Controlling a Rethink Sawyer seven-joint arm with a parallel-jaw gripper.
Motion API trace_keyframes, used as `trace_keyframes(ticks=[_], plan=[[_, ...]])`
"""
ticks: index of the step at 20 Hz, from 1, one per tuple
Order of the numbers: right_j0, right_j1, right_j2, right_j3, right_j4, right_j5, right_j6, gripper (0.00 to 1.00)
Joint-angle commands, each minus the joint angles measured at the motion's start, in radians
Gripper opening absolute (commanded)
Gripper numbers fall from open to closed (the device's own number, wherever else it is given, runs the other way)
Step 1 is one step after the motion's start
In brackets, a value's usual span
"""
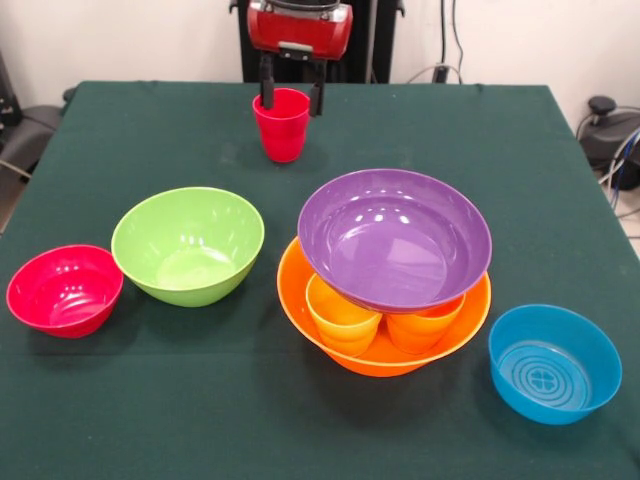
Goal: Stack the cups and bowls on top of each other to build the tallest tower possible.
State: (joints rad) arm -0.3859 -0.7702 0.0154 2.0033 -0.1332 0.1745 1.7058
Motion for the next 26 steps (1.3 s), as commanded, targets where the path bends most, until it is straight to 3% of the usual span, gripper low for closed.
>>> trace_keyframes(ticks=[1, 12, 17, 26], plan=[[0.005, 0.063, 0.026, 0.065, -0.04, 0.022, 0.106, 1.0], [0.022, 0.091, 0.063, 0.139, -0.006, -0.012, 0.154, 1.0], [0.04, 0.101, 0.025, 0.161, -0.011, -0.044, 0.172, 1.0], [0.03, 0.172, -0.03, 0.184, -0.061, -0.203, 0.183, 1.0]])
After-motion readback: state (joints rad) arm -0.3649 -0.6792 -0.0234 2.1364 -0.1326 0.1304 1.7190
